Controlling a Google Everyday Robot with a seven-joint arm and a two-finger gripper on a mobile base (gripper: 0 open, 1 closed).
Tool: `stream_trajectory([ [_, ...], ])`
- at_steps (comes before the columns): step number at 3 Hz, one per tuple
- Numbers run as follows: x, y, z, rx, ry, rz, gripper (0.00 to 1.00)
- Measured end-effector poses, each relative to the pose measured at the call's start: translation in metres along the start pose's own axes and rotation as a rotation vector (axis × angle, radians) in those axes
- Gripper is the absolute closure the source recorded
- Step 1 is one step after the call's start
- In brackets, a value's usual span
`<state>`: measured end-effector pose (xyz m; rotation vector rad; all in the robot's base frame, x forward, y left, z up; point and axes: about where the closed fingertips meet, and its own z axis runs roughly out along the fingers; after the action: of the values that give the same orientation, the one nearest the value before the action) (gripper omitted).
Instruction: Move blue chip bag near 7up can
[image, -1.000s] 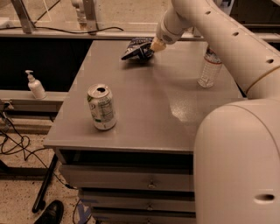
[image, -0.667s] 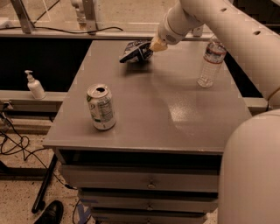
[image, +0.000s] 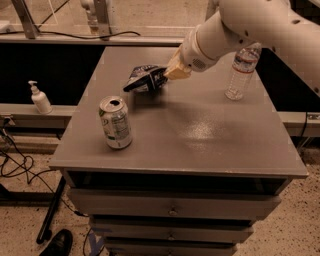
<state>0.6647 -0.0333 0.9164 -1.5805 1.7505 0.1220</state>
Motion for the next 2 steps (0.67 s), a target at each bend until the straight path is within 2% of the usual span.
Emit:
stream_trajectory([
  [1,-0.007,0.043,-0.012,-0.052,-0.023,0.026,1.00],
  [2,-0.018,0.074,-0.011,-0.082,-0.032,0.046,1.00],
])
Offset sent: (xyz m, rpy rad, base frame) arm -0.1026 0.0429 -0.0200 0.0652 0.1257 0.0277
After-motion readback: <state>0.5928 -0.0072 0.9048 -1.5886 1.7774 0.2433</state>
